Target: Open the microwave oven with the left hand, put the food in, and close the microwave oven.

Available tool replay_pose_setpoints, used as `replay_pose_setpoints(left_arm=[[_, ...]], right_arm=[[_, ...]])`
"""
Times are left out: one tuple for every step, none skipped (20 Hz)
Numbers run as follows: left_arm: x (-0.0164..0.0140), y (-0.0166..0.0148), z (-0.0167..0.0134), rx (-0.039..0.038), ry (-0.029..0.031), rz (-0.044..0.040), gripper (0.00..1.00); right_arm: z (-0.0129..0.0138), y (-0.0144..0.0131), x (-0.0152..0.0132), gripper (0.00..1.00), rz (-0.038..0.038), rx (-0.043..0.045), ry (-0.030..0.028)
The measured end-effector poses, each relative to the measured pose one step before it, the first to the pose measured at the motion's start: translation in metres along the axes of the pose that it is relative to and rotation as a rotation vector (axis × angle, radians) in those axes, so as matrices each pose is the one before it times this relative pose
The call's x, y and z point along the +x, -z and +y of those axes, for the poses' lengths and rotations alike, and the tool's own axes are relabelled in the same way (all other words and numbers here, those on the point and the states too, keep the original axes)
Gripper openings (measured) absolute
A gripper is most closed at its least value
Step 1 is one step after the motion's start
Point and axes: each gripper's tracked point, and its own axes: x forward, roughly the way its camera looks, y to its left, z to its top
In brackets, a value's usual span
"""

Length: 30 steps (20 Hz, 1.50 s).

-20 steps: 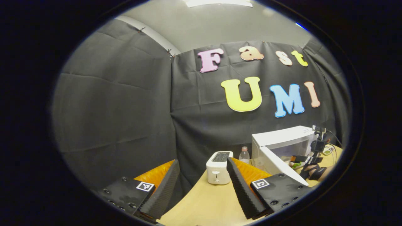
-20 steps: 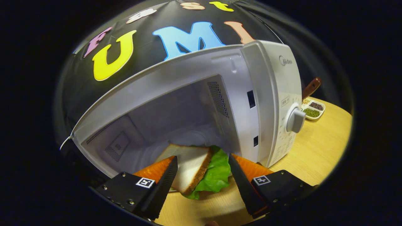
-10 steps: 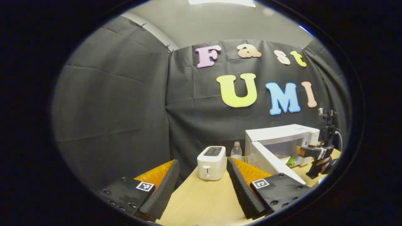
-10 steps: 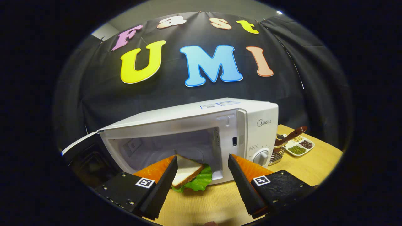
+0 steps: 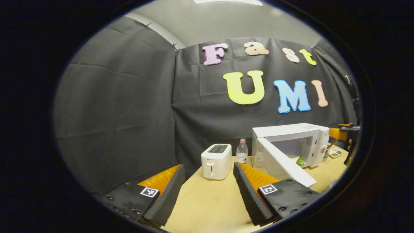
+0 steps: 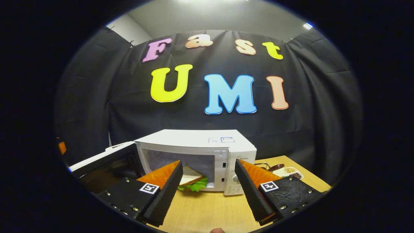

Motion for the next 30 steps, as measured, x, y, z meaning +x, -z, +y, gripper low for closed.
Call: replay_pose_setpoints(left_arm=[[-0.00328,0.00406,-0.00234,-0.00501,-0.00232,0.00865,1.0],[-0.00185,0.00745,-0.00287,-0.00354,-0.00078,0.01121,0.93],[-0.00363,0.00532,-0.00262,-0.0001,-0.00142,0.01266,0.93],[-0.0024,0.00519,-0.00192,0.00366,0.00019,0.01022,0.97],[-0.0018,0.00578,-0.00271,0.00421,-0.0021,0.00803,0.95],[-0.00259,0.00768,-0.00268,0.0058,0.00246,0.00913,0.93],[-0.00191,0.00371,-0.00565,0.00442,0.0027,0.00911,0.95],[-0.00151,0.00306,-0.00468,0.00384,0.00357,0.00573,0.97],[-0.0002,0.00255,-0.00637,0.00158,0.00347,0.00395,0.97],[-0.0012,0.00234,-0.00675,-0.00061,0.00829,0.00605,1.0],[-0.00206,0.00413,-0.00764,-0.00026,0.00746,0.00626,0.97],[-0.00151,0.00089,-0.00636,-0.00126,0.00225,-0.00017,0.93],[-0.00077,0.00017,-0.00428,-0.00206,-0.00216,0.00025,0.93],[-0.00145,-0.00108,-0.00389,-0.00738,0.00116,-0.00296,0.86],[-0.00299,0.0015,-0.00194,-0.00578,-0.00414,-0.00212,0.78],[-0.00159,-0.00181,-0.00123,-0.00539,-0.00725,-0.00886,0.71],[-0.00296,-0.00071,-0.00403,-0.00688,0.00378,-0.00169,0.64],[-0.0024,0.00202,-0.00173,-0.00555,-0.00375,0.00031,0.56],[0.0003,0.00195,-0.00087,0.00041,-0.01001,0.00081,0.52],[-0.00117,0.00048,-0.00324,0.00112,-0.00766,-0.0025,0.39],[-0.00509,-0.00014,-0.00302,0.00469,-0.00442,0.00315,0.27],[-0.00303,0.00035,-0.00563,0.00574,0.01029,0.00664,0.14],[-0.00347,0.00295,-0.00541,0.01381,-0.00014,0.00366,0.13],[-0.00144,0.00025,-0.00249,0.01762,-0.00168,-0.00425,0.13],[-0.00074,-0.00142,-0.00367,0.00903,0.00721,-0.00057,0.15],[-0.00046,-0.00084,-0.00397,0.00194,0.00368,-0.00111,0.14],[-0.00611,-0.00524,0.00562,0.00639,-0.04566,-0.01512,0.14],[0.00511,0.0028,-0.00671,-0.0014,0.01741,0.01387,0.07],[-0.00064,0.00129,-0.00762,-0.00445,0.00106,0.00355,0.07],[-0.00014,-0.00292,-0.00622,-0.00038,-0.00156,-0.00806,0.07]], right_arm=[[-0.0074,-0.00753,-0.0069,0.98,-0.01299,0.0032,0.00511],[-0.00676,-0.00724,-0.00735,0.93,-0.00812,0.00789,0.00523],[-0.00653,-0.0051,-0.00696,0.98,-0.00694,0.00775,0.00165],[-0.00585,-0.00503,-0.00763,0.98,-0.0053,0.00154,0.00429],[-0.0068,-0.00264,-0.00762,0.98,-0.00201,-0.00521,0.00603],[-0.00527,-0.00203,-0.00792,0.98,-0.00081,-0.00808,0.00049],[-0.0048,0.00176,-0.00813,0.98,0.00309,-0.00782,0.00059],[-0.00408,0.0035,-0.00684,0.98,0.01083,-0.01007,-0.00184],[-0.00481,0.00306,-0.0086,0.98,0.01127,-0.01125,0.00014],[-0.00376,0.00252,-0.00643,0.98,0.00765,-0.01045,-0.0002],[-0.00451,0.00047,-0.00622,0.98,0.002,-0.0108,0.00274],[-0.00405,-0.00084,-0.0064,0.98,0.00132,-0.00458,0.002],[-0.00235,0.00066,-0.00517,0.98,0.00179,0.00144,-0.00152],[-0.00258,0.00008,-0.00487,0.98,-0.00016,0.00472,-0.00234],[-0.00307,-0.00021,-0.0025,0.98,0.00062,0.0033,-0.00264],[-0.00299,-0.00101,-0.00552,0.98,0.00132,-0.00078,-0.00326],[-0.00407,-0.0003,-0.00529,0.98,-0.00214,-0.00569,0.00026],[-0.00593,-0.00003,-0.00486,0.98,-0.00146,-0.00488,0.00034],[-0.00399,0.00026,-0.00497,0.98,0.00042,0.00034,-0.00205],[-0.00335,0.00097,-0.00574,0.98,0.00054,0.0017,-0.00215],[-0.00432,-0.00027,-0.00403,0.98,-0.00183,0.00058,-0.00274],[-0.00419,0.00028,-0.00492,0.98,0.00113,-0.00156,0.0007],[-0.00459,0.00001,-0.00586,0.98,0.00178,-0.00158,-0.00068],[-0.00461,-0.00013,-0.00583,0.98,0.00027,0.00064,-0.0022],[-0.0038,-0.00024,-0.00494,0.98,0.00063,0.0013,-0.00165],[-0.00342,-0.00001,-0.00483,0.98,0.00261,0.00327,0.00015],[-0.00317,0.00078,-0.00425,0.98,0.00406,0.00621,-0.00165],[-0.00327,0.00234,-0.00385,0.98,0.00605,0.00917,-0.00241],[-0.00277,0.00307,-0.00354,0.98,0.00931,0.00877,0.00077],[-0.00254,0.00137,-0.00391,0.98,0.00566,0.00916,0.00176]])
